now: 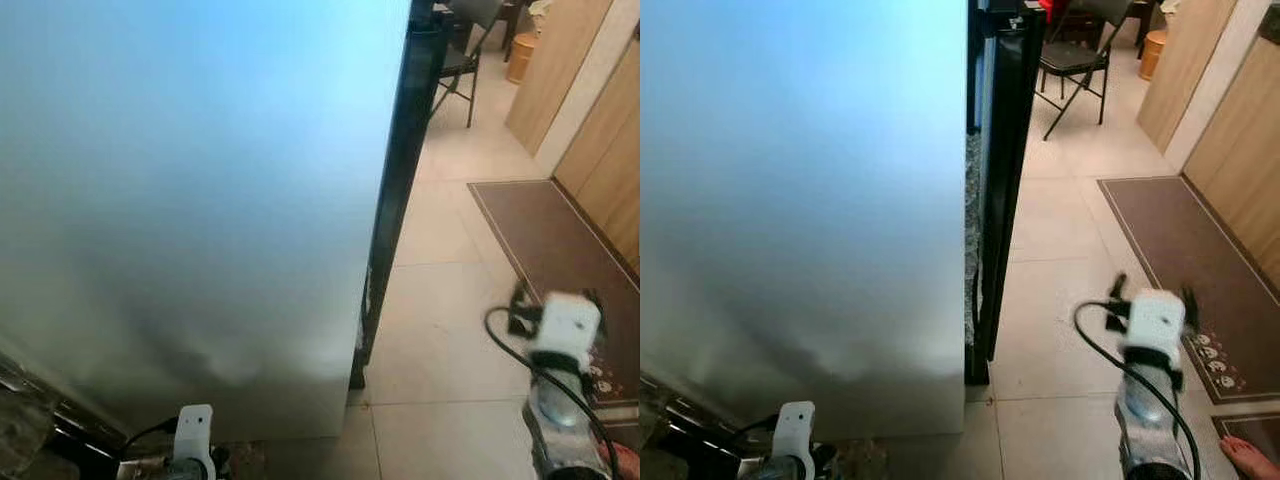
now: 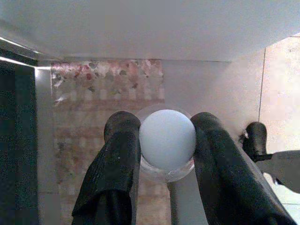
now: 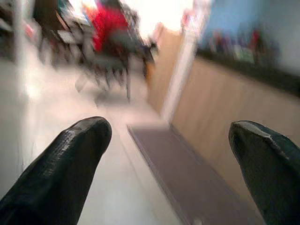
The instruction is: Restocking fridge
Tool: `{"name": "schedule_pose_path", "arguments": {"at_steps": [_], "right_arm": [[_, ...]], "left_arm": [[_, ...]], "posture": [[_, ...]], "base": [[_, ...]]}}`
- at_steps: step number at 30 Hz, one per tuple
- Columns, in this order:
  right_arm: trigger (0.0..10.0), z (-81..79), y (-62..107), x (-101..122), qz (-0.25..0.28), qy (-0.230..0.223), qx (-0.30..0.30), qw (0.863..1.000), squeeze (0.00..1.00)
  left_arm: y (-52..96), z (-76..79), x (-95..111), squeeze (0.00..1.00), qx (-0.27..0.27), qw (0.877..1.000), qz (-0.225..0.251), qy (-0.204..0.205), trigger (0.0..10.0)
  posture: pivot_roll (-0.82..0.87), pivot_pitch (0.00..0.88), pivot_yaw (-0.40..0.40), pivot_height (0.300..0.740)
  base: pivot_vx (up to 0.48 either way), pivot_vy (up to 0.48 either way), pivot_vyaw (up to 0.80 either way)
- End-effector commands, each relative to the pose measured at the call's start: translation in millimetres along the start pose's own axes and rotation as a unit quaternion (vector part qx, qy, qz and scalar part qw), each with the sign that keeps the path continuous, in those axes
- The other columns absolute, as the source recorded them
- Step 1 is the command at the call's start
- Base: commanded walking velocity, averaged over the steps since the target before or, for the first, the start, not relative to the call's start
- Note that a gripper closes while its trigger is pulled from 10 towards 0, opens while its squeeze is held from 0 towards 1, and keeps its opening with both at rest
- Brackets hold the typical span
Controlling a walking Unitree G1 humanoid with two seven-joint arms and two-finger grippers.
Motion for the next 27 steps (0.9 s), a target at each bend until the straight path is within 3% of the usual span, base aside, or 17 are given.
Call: {"name": "schedule_pose_path", "arguments": {"at_steps": [1, 5, 10, 12, 14, 16, 22, 27], "right_arm": [[10.0, -15.7, -6.5, 20, 0.035, -0.030, 0.017, 0.999, 0.00], [10.0, -43.2, -13.2, 36, 0.046, -0.053, 0.075, 0.995, 0.00], [10.0, -56.2, -22.7, 49, 0.047, -0.078, 0.111, 0.990, 0.00], [10.0, -62.8, -35.2, 69, 0.053, -0.067, 0.121, 0.989, 0.00], [10.0, -62.9, -37.6, 74, 0.057, -0.067, 0.119, 0.989, 0.00], [10.0, -69.4, -42.8, 89, 0.068, -0.087, 0.127, 0.986, 0.00], [10.0, -100.3, -35.2, 110, 0.071, -0.113, 0.165, 0.977, 0.00], [10.0, -104.5, -27.7, 99, 0.036, -0.126, 0.150, 0.980, 0.00]], "left_arm": [[0.6, -3.5, -4, 0.00, 0.003, 1.000, -0.005, -0.011, 10.0], [0.6, -4.1, -3, 0.00, 0.003, 1.000, -0.006, -0.018, 10.0], [0.3, -4.1, -1, 0.00, 0.005, 1.000, -0.001, -0.012, 10.0], [0.1, -4.0, 1, 0.00, 0.005, 1.000, 0.001, -0.013, 10.0], [0.1, -3.8, 1, 0.00, 0.005, 1.000, 0.001, -0.013, 10.0], [0.0, -3.6, 2, 0.00, 0.005, 1.000, 0.001, -0.012, 10.0], [0.2, -4.5, 0, 0.00, 0.005, 1.000, -0.001, -0.011, 10.0], [1.0, -6.2, -6, 0.00, 0.003, 1.000, -0.008, -0.017, 10.0]], "posture": [[-0.22, 0.000, 0.069, 0.740], [-0.20, 0.000, 0.065, 0.740], [-0.19, 0.000, 0.059, 0.740], [-0.20, 0.000, 0.060, 0.740], [-0.20, 0.000, 0.059, 0.740], [-0.20, 0.000, 0.057, 0.740], [-0.20, 0.000, 0.057, 0.740], [-0.21, 0.000, 0.063, 0.740]], "base": [[0.000, 0.000, 0.00], [0.000, 0.000, 0.00], [0.000, 0.000, 0.00], [0.000, 0.000, 0.00], [0.000, 0.000, 0.00], [0.000, 0.000, 0.00], [0.000, 0.000, 0.00], [0.000, 0.000, 0.00]]}}
Point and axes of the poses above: a point about 5 cm out from each wrist's last joint towards the gripper, its own y axis pointing back from the gripper into the wrist, its own x axis along the axis of the wrist's last joint, z = x × y, the point moved 5 cm from there along -y, pointing out of the wrist towards the gripper, and after that the axes turned 6 degrees about -y, right-handed, at the moved point
